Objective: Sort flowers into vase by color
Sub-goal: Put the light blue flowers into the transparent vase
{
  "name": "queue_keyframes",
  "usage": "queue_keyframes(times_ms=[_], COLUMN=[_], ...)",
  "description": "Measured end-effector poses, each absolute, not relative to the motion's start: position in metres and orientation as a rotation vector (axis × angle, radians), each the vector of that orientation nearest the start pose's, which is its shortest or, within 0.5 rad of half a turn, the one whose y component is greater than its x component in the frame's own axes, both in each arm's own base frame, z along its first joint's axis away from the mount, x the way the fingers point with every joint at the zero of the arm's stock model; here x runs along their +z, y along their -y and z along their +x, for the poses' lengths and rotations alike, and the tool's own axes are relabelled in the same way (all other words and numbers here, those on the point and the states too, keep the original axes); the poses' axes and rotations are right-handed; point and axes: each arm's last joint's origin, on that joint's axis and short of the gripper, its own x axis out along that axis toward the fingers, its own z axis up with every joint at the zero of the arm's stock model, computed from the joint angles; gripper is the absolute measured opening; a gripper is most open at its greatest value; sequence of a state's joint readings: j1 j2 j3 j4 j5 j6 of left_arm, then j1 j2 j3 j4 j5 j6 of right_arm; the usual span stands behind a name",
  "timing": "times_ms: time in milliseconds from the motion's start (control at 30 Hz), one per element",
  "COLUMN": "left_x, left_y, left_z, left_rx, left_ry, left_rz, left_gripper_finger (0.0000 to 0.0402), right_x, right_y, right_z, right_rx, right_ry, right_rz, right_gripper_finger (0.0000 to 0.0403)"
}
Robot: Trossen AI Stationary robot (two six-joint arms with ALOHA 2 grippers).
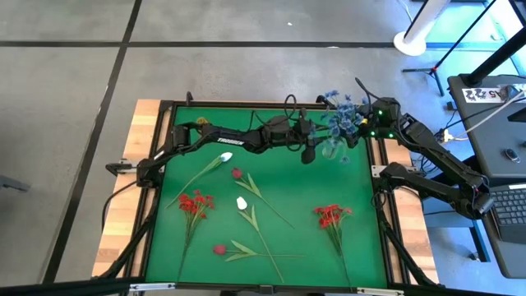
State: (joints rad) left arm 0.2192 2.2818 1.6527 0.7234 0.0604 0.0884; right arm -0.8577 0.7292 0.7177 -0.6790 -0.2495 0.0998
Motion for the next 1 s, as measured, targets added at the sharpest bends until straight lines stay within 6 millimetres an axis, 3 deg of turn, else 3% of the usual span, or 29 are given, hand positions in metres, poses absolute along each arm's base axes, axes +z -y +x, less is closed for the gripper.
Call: queue_keyframes(times_ms=[267,733,867,1000], left_x=[0.2136,0.2216,0.2183,0.2169], left_y=[-0.1138,-0.1099,-0.1119,-0.1132], left_z=[0.5097,0.5098,0.5098,0.5096], left_rx=[0.230,0.195,0.222,0.269], left_ry=[0.050,0.136,0.101,0.086], left_rz=[0.082,0.052,0.044,0.040], left_gripper_finger=[0.0155,0.0155,0.0133,0.0079], right_x=[0.2753,0.2753,0.2754,0.2754], right_y=[0.1029,0.1029,0.1029,0.1029], right_z=[0.0987,0.0987,0.0987,0.0987], right_rx=[-0.608,-0.608,-0.608,-0.608], right_ry=[-0.570,-0.571,-0.570,-0.570], right_rz=[0.466,0.466,0.465,0.466], right_gripper_finger=[0.0324,0.0324,0.0324,0.0324])
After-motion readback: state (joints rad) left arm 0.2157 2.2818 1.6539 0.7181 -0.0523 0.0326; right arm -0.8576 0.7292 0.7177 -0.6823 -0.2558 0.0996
